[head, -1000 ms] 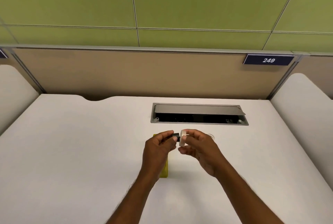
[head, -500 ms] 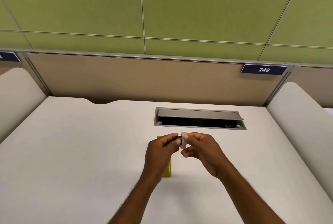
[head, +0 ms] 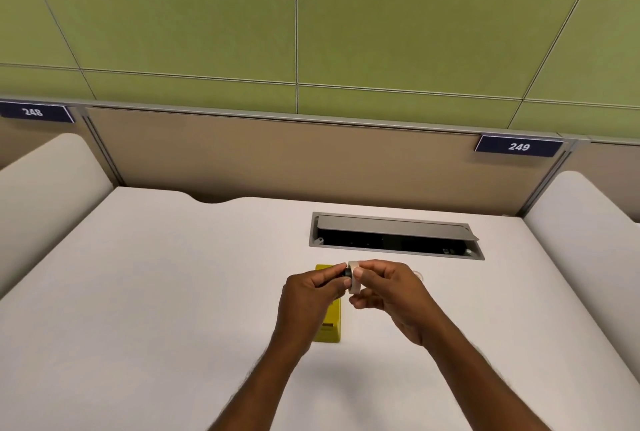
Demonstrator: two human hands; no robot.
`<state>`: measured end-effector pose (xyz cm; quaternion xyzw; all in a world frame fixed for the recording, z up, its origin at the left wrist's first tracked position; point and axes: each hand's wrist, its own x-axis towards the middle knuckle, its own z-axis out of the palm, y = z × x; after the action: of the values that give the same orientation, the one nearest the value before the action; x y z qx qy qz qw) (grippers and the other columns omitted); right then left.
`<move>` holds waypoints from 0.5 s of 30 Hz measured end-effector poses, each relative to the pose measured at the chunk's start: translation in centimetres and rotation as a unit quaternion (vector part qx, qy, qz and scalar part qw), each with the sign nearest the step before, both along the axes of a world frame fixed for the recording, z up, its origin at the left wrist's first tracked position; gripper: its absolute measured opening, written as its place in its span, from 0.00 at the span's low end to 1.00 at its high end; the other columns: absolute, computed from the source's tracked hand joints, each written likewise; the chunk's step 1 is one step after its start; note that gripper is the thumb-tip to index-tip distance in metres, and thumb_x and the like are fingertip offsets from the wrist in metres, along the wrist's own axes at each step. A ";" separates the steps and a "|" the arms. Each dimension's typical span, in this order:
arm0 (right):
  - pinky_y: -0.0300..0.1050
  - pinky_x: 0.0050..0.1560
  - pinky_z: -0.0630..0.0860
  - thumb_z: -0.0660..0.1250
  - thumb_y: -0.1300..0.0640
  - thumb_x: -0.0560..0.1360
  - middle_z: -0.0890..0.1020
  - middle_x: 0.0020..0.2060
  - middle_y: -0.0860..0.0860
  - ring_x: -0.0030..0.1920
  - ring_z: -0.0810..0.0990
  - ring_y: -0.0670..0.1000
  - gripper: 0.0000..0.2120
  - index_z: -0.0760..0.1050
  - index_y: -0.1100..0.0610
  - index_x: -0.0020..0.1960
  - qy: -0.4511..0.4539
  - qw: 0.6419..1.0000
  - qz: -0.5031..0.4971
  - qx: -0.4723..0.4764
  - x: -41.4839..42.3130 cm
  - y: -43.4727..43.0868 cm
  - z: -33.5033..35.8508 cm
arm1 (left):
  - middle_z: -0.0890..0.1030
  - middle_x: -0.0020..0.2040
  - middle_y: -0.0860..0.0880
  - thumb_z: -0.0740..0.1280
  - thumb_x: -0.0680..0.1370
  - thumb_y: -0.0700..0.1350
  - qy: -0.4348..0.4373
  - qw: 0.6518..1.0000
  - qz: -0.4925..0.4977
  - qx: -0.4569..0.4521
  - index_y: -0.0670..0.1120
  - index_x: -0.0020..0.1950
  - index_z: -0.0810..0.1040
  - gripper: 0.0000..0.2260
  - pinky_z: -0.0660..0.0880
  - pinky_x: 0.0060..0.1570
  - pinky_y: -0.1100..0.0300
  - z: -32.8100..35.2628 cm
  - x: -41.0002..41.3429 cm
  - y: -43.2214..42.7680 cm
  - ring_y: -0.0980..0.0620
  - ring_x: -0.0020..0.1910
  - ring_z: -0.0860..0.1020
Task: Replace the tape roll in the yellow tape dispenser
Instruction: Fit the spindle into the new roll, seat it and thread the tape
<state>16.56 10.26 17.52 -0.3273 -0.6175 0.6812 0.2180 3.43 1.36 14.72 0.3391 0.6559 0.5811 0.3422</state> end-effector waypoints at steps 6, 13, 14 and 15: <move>0.47 0.43 0.82 0.66 0.52 0.76 0.86 0.42 0.56 0.41 0.86 0.57 0.09 0.81 0.57 0.51 -0.041 0.998 -0.055 0.014 -0.9 -0.9 -0.4 | 0.85 0.47 0.60 0.69 0.76 0.47 0.033 0.999 0.009 -0.015 0.64 0.51 0.81 0.11 0.79 0.54 0.52 -0.4 0.1 -0.8 0.58 0.49 0.82; 0.48 0.45 0.83 0.64 0.50 0.76 0.86 0.39 0.52 0.40 0.85 0.49 0.09 0.82 0.53 0.45 -0.116 0.987 -0.084 0.078 -2.6 -2.2 -2.1 | 0.85 0.49 0.57 0.68 0.77 0.48 0.069 0.996 0.054 -0.021 0.53 0.57 0.82 0.10 0.79 0.48 0.60 -1.9 0.3 -1.2 0.57 0.48 0.82; 0.50 0.45 0.83 0.65 0.50 0.74 0.86 0.39 0.51 0.39 0.85 0.49 0.09 0.82 0.53 0.44 -0.126 0.984 -0.094 0.087 -3.0 -2.3 -2.4 | 0.85 0.48 0.57 0.67 0.77 0.48 0.073 0.995 0.057 -0.020 0.53 0.57 0.82 0.10 0.79 0.47 0.62 -2.2 0.2 -1.1 0.57 0.47 0.82; 0.50 0.45 0.83 0.65 0.51 0.74 0.86 0.38 0.51 0.38 0.85 0.49 0.09 0.81 0.53 0.43 -0.137 0.980 -0.107 0.097 -3.3 -2.3 -2.7 | 0.84 0.47 0.57 0.67 0.77 0.48 0.078 0.995 0.060 -0.019 0.53 0.57 0.82 0.09 0.79 0.46 0.64 -2.6 0.1 -1.1 0.58 0.46 0.82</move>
<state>13.23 7.92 14.80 -0.4590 -0.6662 0.5396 0.2331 3.55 0.26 12.15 0.3364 0.7109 0.5597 0.2612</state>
